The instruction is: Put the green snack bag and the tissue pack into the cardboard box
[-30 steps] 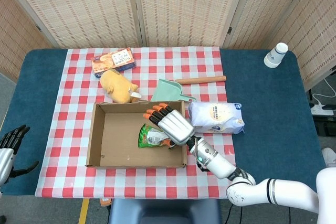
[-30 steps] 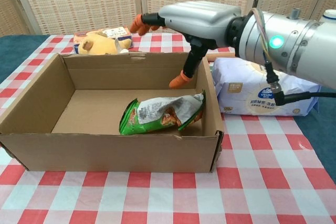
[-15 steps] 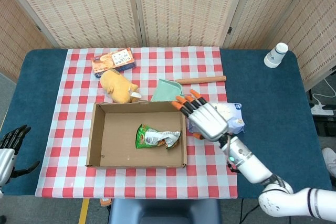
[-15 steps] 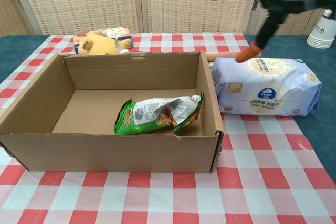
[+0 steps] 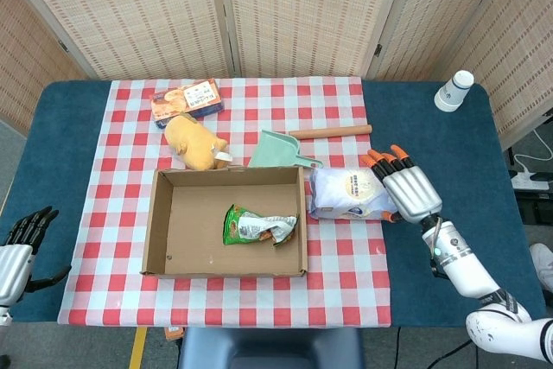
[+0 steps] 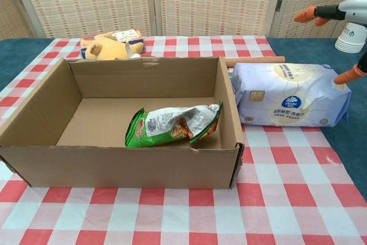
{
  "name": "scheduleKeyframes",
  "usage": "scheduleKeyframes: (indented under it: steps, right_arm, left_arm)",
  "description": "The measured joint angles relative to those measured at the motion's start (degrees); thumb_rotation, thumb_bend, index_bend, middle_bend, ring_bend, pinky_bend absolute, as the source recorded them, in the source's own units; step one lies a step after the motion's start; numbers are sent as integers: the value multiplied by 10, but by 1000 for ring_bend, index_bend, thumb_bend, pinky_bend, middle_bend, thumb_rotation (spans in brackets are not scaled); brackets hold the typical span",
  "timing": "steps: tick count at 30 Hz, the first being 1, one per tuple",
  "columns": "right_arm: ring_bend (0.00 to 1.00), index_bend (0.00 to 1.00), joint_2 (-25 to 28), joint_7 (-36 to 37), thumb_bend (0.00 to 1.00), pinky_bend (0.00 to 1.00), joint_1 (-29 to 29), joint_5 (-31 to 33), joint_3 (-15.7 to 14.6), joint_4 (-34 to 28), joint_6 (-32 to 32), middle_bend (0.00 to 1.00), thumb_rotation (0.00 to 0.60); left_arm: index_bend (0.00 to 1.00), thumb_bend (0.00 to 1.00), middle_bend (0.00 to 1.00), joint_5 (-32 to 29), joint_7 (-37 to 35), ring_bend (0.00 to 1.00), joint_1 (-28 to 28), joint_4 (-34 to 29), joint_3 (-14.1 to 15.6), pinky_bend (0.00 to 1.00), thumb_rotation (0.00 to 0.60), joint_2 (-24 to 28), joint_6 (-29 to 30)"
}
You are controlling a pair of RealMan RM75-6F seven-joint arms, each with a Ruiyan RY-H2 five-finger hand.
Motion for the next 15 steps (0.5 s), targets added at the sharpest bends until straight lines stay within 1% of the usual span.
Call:
scheduleKeyframes:
  steps: [4, 8, 10, 15]
  right_arm:
    - [0, 0, -27, 40, 0, 0, 4, -19, 0, 49, -2, 0, 600]
    - [0, 0, -44, 55, 0, 0, 11, -17, 2, 72, -16, 0, 600]
    - [0, 0, -48, 66, 0, 0, 16, -10, 2, 77, -31, 0, 600]
    - [0, 0, -64, 127, 0, 0, 33, -1, 4, 110, -86, 0, 600]
  left_arm:
    - [0, 202, 0, 0, 5, 0, -2, 0, 0, 75, 600, -2, -2]
    - [0, 201, 0, 0, 3, 0, -2, 2, -1, 75, 600, -4, 0]
    - [0, 201, 0, 0, -1, 0, -2, 6, -3, 76, 600, -6, 4]
    - [0, 200, 0, -2, -9, 0, -2, 12, -3, 75, 600, -6, 2]
